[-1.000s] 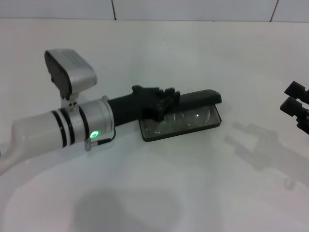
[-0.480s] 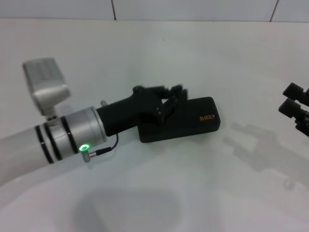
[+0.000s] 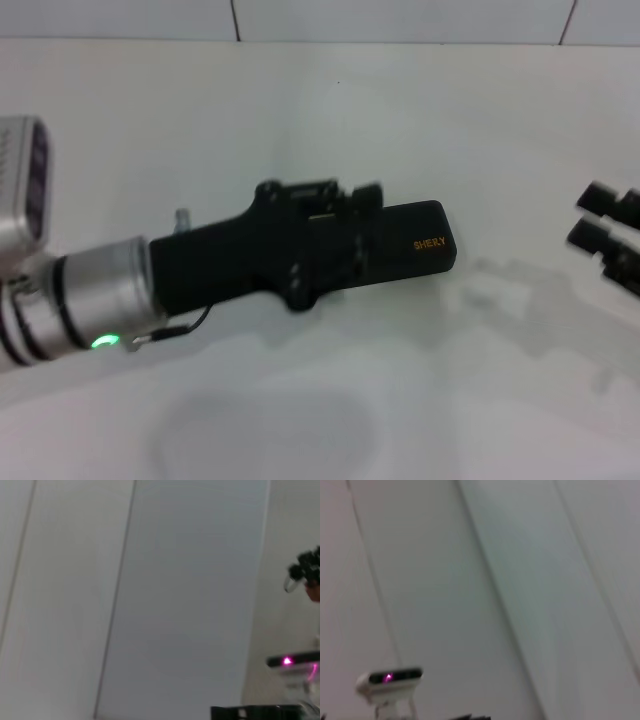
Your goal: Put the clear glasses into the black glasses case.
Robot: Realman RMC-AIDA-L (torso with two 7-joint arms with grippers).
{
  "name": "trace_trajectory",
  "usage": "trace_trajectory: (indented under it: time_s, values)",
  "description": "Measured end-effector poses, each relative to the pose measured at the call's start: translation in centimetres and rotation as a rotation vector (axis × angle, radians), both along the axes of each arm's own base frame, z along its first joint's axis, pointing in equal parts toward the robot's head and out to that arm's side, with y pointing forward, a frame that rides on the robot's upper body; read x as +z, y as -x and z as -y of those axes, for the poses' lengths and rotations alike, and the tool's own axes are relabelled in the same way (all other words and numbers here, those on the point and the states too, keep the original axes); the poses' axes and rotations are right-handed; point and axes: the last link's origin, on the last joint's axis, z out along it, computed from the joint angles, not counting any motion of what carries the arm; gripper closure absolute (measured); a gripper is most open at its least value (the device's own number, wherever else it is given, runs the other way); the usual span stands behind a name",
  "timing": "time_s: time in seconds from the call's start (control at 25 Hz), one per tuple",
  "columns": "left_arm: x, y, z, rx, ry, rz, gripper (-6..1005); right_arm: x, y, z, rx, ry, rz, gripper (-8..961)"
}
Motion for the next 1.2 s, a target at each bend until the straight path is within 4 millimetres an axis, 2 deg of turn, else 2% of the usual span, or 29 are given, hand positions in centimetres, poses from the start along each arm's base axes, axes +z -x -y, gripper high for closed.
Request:
trace_trajectory:
  time_s: [0.04,0.2,0.36,0.48,0.72,0.84,1.2]
  values:
    - [0.3,0.5,0.3,-0.007,0.012,-0.015,799,0.0,0.1,-0.1,0.013,0.016,0.019,504]
    - [1.8,2.3,1.0,0.016,0.038,-0.049,660,-0.1,0.8,-1.1,0.046,0.098,0.109,503]
    - [2.5,3.0,1.3,0.019,0.026,-0.090,506,-0.3,1.9,-1.6,0.109,0.118,0.178,503]
    - [2.6,3.2,1.9,-0.003,0.061,-0.124,381,-0.5,3.7,-2.4,0.184,0.147,0.235,503]
    - [2.9,3.8,3.1,-0.030,0.110,-0.132,155,-0.7,5.0,-3.9,0.226,0.132,0.306,359]
    - [3.2,4.3,3.3,0.004,0.120,-0.134,148,-0.6,5.5,-4.2,0.255,0.108,0.340,250]
    - [4.2,5.2,3.8,0.027,0.109,-0.130,135,-1.1,5.8,-4.6,0.273,0.107,0.387,258]
